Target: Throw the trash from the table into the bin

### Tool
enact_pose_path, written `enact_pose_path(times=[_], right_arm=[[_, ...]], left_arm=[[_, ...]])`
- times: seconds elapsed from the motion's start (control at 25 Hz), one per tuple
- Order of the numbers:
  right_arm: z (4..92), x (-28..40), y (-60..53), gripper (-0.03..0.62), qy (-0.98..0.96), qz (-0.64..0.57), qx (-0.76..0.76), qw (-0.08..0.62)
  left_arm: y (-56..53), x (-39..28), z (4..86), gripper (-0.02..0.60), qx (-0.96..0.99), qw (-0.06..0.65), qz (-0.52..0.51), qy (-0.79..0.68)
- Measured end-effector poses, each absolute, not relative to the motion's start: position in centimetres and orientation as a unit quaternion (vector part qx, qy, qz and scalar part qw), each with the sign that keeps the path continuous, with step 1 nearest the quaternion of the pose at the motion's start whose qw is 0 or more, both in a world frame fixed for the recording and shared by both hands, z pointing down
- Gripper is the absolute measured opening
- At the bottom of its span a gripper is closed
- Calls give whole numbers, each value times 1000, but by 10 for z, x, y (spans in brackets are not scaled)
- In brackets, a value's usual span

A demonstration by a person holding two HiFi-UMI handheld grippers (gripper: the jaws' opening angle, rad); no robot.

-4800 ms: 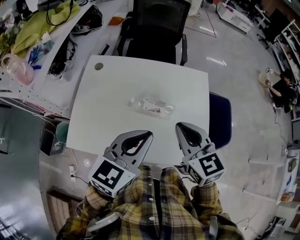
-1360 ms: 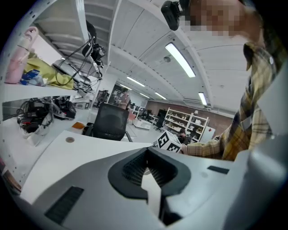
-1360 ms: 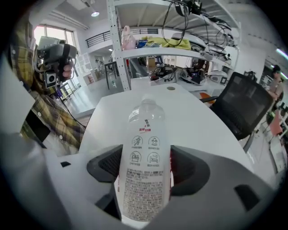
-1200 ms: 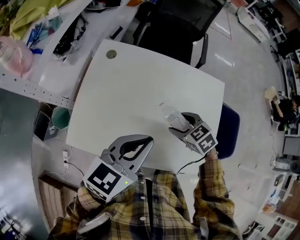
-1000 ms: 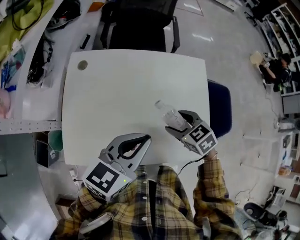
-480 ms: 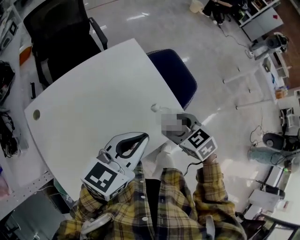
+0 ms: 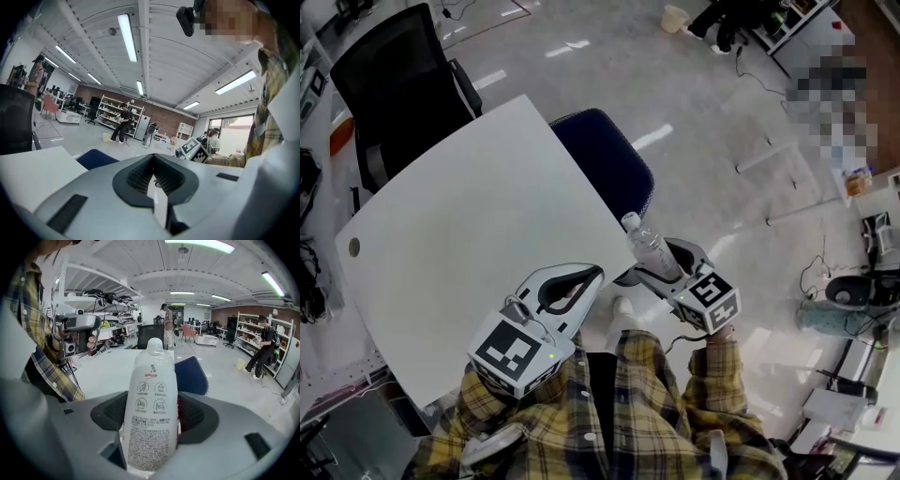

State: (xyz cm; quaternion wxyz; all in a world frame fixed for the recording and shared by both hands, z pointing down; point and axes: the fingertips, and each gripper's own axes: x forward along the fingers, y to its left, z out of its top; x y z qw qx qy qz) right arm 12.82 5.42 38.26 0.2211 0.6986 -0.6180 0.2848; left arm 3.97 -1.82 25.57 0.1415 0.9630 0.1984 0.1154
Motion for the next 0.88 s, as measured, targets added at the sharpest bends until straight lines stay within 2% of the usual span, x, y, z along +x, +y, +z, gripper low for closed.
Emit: enact_pose_path(times=[0.32, 0.48, 0.6, 0.88], right_arm=[[377, 206, 137, 305, -640, 252, 699, 197], [378, 237, 197, 305, -653, 253, 688, 190], [380, 250, 229, 305, -667, 250, 678, 181], [392, 257, 245, 305, -688, 256, 667, 132]], left_arm=[[68, 111, 263, 8, 972, 140, 115, 148], [133, 143, 268, 8, 972, 167, 113, 121], [177, 162, 273, 8, 969, 191, 118, 105], [215, 177, 284, 8, 970, 182, 143, 75]])
